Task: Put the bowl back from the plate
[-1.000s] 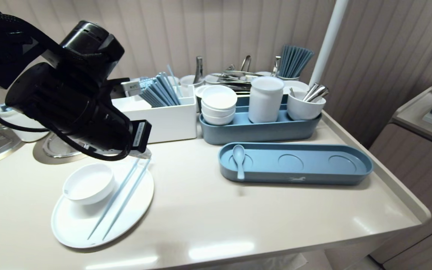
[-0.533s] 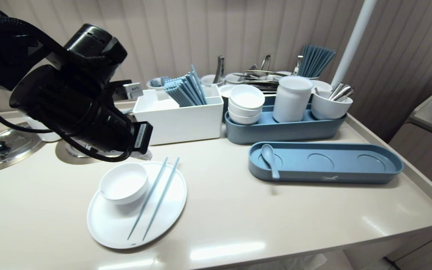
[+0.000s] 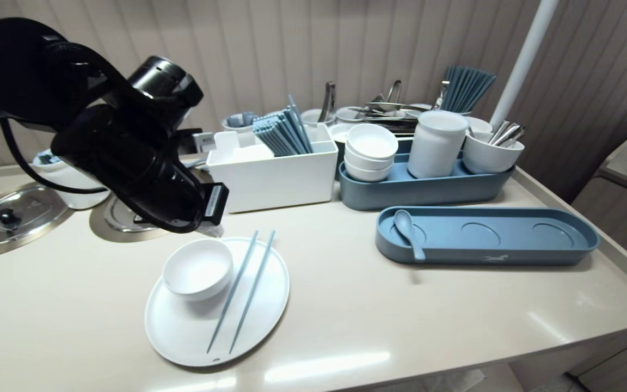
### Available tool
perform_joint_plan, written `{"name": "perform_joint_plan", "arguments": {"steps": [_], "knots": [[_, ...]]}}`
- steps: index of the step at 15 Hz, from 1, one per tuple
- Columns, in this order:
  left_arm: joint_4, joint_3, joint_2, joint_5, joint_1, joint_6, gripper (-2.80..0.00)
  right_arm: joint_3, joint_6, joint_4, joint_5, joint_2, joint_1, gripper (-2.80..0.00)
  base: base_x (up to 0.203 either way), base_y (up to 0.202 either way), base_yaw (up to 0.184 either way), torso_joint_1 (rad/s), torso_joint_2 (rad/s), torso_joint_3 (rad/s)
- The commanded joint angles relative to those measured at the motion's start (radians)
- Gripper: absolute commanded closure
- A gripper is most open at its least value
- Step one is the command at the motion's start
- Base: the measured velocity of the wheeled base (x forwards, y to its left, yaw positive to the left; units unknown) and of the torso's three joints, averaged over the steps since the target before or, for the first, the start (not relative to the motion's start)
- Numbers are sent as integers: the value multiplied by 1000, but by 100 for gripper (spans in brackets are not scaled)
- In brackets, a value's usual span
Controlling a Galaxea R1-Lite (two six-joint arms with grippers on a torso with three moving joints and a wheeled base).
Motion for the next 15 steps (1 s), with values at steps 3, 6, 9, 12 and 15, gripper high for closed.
{"name": "perform_joint_plan", "arguments": {"steps": [3, 6, 9, 12, 15], "knots": [[20, -15, 116, -2, 16, 5, 0, 0, 0, -1, 0, 1, 0, 0, 0, 0, 0, 0, 0, 0], [22, -13, 128, -3, 20, 20, -280, -1, 0, -1, 0, 1, 0, 0, 0, 0, 0, 0, 0, 0], [36, -13, 145, -4, 19, 21, -280, 0, 0, -1, 0, 1, 0, 0, 0, 0, 0, 0, 0, 0], [36, -14, 193, -4, 19, 21, -280, -1, 0, -1, 0, 1, 0, 0, 0, 0, 0, 0, 0, 0], [36, -16, 243, -3, 20, 20, -280, -1, 0, -1, 0, 1, 0, 0, 0, 0, 0, 0, 0, 0]]}}
